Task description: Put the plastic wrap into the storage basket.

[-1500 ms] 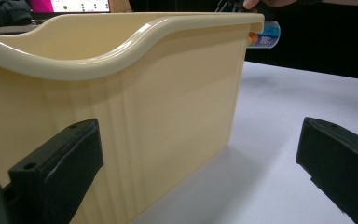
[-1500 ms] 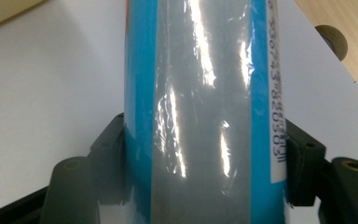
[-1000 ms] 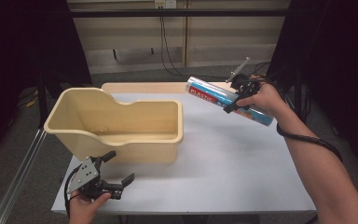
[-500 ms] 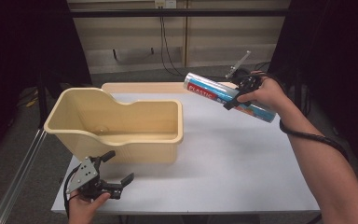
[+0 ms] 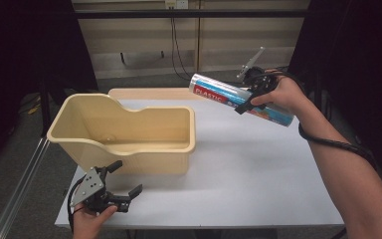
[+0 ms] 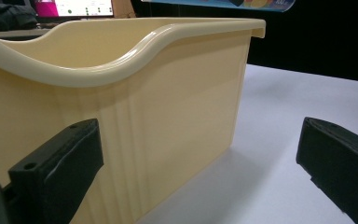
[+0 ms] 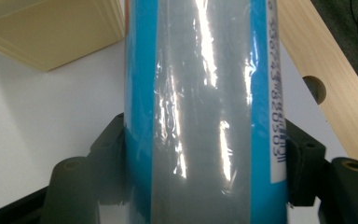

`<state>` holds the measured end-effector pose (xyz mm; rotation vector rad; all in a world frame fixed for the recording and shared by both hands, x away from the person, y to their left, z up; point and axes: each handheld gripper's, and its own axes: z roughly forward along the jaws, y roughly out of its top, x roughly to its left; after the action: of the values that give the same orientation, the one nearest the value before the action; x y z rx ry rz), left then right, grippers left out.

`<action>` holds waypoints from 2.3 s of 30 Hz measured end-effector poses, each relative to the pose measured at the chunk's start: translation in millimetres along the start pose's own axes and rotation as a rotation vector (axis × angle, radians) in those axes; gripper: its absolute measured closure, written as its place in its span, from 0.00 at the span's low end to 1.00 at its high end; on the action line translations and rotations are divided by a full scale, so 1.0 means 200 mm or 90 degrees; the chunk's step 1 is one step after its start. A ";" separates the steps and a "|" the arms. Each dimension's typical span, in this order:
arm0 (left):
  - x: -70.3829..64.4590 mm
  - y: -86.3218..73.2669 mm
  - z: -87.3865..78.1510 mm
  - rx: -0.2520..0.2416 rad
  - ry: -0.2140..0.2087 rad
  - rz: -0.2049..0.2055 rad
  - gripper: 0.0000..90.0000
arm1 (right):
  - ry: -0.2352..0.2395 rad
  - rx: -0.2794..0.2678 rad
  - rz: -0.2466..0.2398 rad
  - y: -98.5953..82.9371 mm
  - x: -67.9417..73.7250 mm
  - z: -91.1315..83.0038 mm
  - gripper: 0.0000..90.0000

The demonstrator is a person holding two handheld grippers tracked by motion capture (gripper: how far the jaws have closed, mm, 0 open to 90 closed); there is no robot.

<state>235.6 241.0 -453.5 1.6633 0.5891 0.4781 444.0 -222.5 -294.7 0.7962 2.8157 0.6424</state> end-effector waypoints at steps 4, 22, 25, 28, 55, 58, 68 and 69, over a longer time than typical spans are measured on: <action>0.00 0.00 0.00 0.004 -0.002 0.002 0.00 | -0.001 -0.007 -0.015 0.03 0.03 -0.02 0.36; 0.00 0.00 0.01 0.006 -0.006 0.003 0.00 | 0.025 -0.001 -0.060 0.16 0.14 -0.04 0.36; 0.00 0.00 0.01 0.005 -0.006 0.003 0.00 | 0.033 -0.006 -0.060 0.18 0.16 -0.03 0.36; 0.00 0.00 0.01 0.004 -0.006 0.002 0.00 | 0.046 -0.004 -0.067 0.20 0.17 -0.03 0.36; 0.00 0.00 0.01 0.004 -0.010 0.003 0.00 | 0.059 0.000 -0.128 0.36 0.32 0.05 0.36; 0.00 0.00 0.01 0.005 -0.011 0.003 0.00 | 0.067 -0.001 -0.132 0.39 0.34 0.06 0.36; 0.00 -0.01 0.00 0.000 -0.011 -0.002 0.00 | 0.081 -0.005 -0.147 0.49 0.40 0.12 0.36; 0.00 -0.01 0.00 0.000 -0.011 -0.001 0.00 | 0.079 -0.003 -0.154 0.50 0.41 0.13 0.36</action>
<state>236.5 241.1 -454.7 1.6655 0.5778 0.4618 427.2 -92.5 -275.3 0.4161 2.9547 0.6801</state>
